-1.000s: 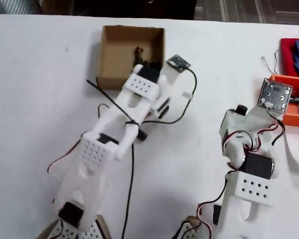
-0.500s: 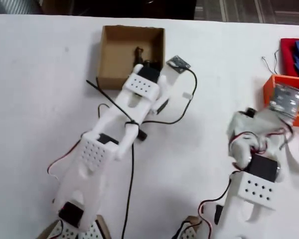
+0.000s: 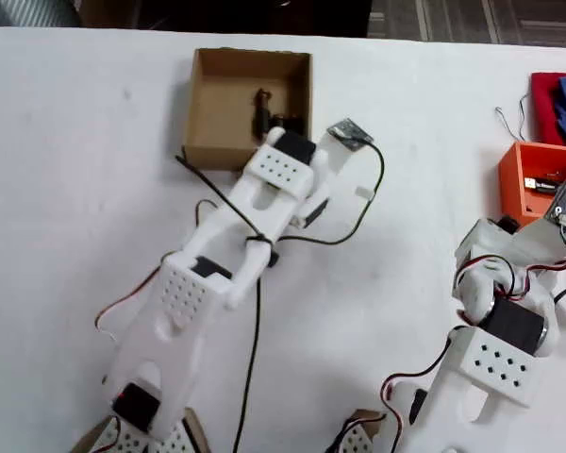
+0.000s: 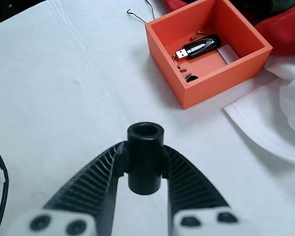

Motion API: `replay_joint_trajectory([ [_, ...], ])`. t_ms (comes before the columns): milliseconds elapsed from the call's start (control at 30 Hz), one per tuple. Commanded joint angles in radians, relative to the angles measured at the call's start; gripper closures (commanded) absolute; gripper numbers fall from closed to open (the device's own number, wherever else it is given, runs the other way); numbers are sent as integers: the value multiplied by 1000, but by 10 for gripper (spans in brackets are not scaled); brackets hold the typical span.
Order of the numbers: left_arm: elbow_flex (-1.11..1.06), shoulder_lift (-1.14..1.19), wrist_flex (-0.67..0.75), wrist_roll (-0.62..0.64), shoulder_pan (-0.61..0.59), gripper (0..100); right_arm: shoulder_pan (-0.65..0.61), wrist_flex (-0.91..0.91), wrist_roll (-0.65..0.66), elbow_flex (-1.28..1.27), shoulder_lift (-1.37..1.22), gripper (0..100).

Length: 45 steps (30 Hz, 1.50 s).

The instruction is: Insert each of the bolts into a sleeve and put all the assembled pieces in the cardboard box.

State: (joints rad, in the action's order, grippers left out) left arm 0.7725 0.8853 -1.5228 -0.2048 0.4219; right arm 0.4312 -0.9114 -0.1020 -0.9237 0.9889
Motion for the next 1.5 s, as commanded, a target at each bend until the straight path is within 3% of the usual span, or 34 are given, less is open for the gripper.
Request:
replay_joint_trajectory([
  [0,41,-20,6,-5,9,968,5,24,-6,29,25,979],
  [167,70,-34,0,-5,-9,962,5,24,-6,29,25,979],
  [367,94,-34,3,-5,-37,790,5,24,-6,29,25,979],
  [600,93,-17,63,-5,-94,865,5,24,-6,29,25,979],
  [1167,94,74,97,-5,-55,854,5,24,-6,28,22,979],
  [1300,128,71,25,-37,-8,977,7,24,-6,28,22,979],
  [1467,208,71,-146,-130,34,976,10,24,-8,28,25,979],
])
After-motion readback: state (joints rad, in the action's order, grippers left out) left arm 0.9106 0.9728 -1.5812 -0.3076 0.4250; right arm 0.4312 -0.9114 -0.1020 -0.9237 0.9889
